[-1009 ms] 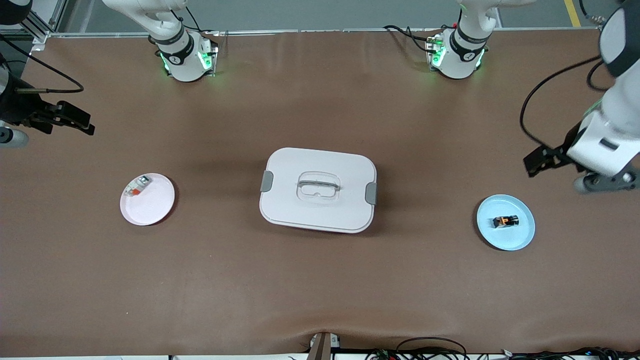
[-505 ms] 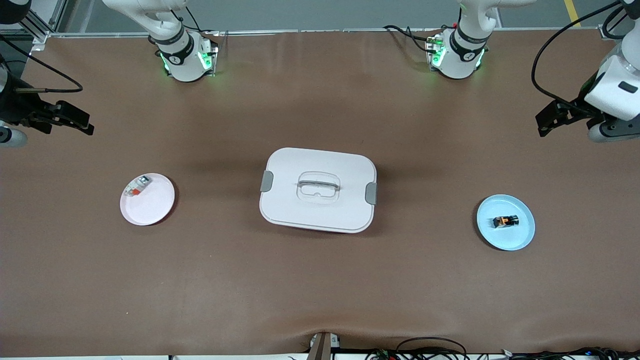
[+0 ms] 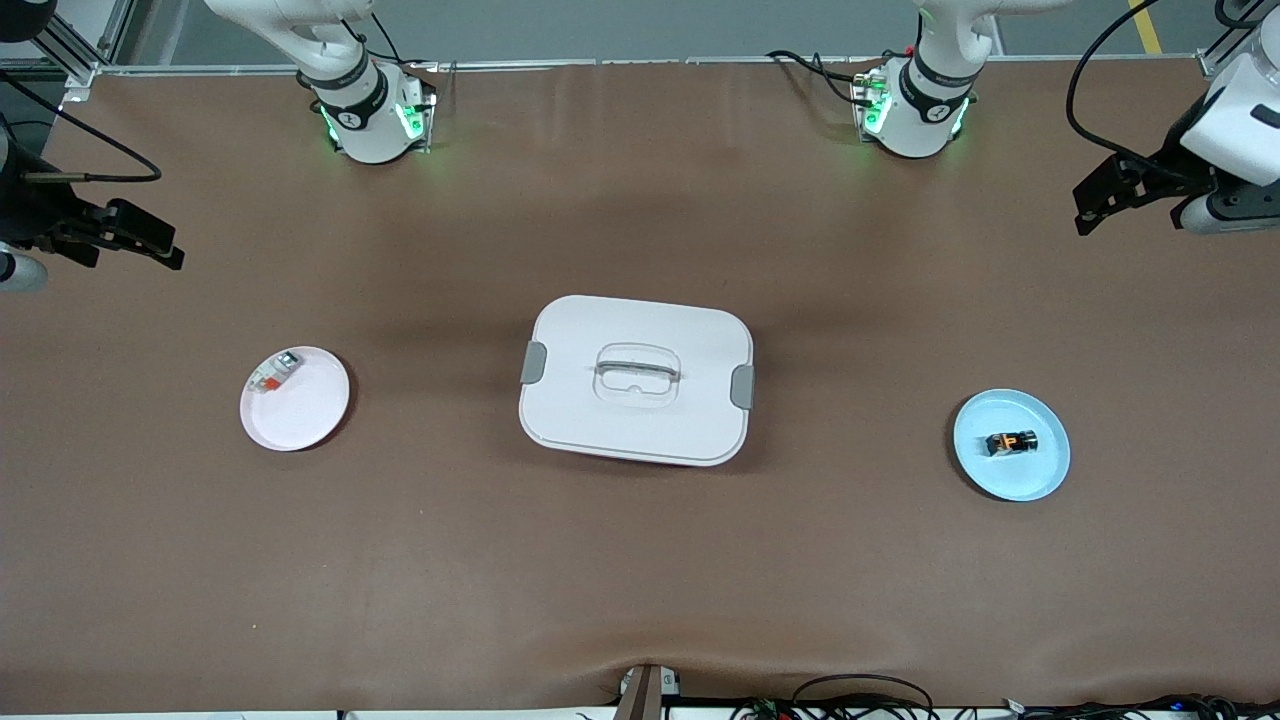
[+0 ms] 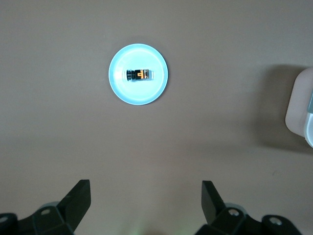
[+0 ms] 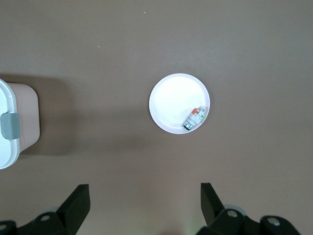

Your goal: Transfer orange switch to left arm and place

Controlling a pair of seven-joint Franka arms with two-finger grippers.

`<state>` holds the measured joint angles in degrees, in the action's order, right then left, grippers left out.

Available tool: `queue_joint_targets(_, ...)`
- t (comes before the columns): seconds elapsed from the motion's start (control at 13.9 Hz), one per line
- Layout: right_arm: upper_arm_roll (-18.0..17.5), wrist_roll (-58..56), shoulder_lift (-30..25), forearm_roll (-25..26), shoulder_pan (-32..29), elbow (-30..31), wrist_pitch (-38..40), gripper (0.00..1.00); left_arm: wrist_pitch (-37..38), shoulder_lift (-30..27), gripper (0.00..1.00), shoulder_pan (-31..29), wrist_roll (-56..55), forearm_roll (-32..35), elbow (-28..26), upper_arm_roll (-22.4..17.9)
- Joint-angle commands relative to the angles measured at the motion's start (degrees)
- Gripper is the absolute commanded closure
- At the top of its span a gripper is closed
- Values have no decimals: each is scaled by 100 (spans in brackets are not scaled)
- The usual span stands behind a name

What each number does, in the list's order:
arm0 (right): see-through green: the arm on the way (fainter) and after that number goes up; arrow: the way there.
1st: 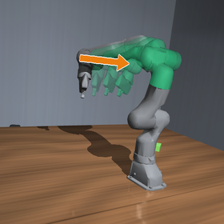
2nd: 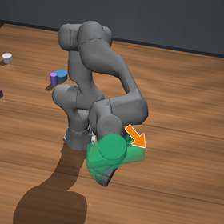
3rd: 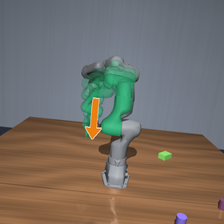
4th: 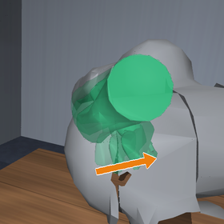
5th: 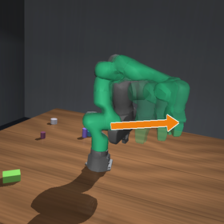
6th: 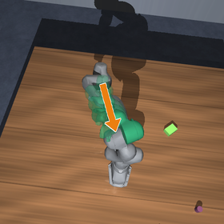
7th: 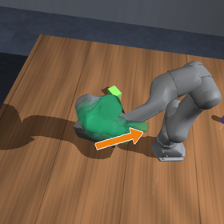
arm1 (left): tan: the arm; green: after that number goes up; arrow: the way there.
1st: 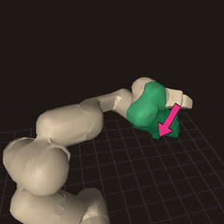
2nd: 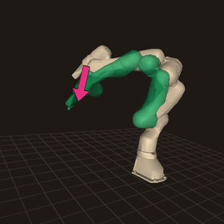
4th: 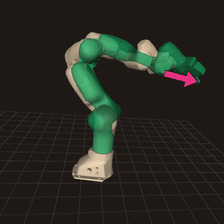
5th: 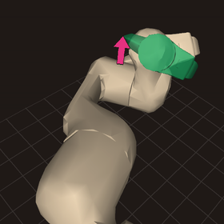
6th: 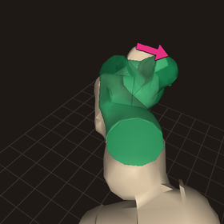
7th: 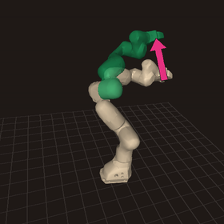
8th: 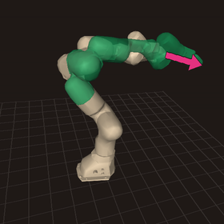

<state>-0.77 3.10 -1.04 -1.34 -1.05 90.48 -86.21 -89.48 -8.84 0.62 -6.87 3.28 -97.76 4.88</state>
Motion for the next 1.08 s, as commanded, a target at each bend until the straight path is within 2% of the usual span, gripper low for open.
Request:
queue_joint_targets(0.0,-64,59,-1,81,-89,-91,96,0,107,-101,0,-27,107,-160,-7,-22)
queue_joint_targets(0.65,-81,59,8,64,-54,-91,96,0,107,74,0,17,-8,-302,99,31)
queue_joint_targets(0.87,-81,59,8,64,-62,-91,96,0,107,312,0,-18,28,-249,493,22)
queue_joint_targets(1.01,-81,50,8,64,-54,-91,96,0,115,339,0,-35,36,-249,547,-4)
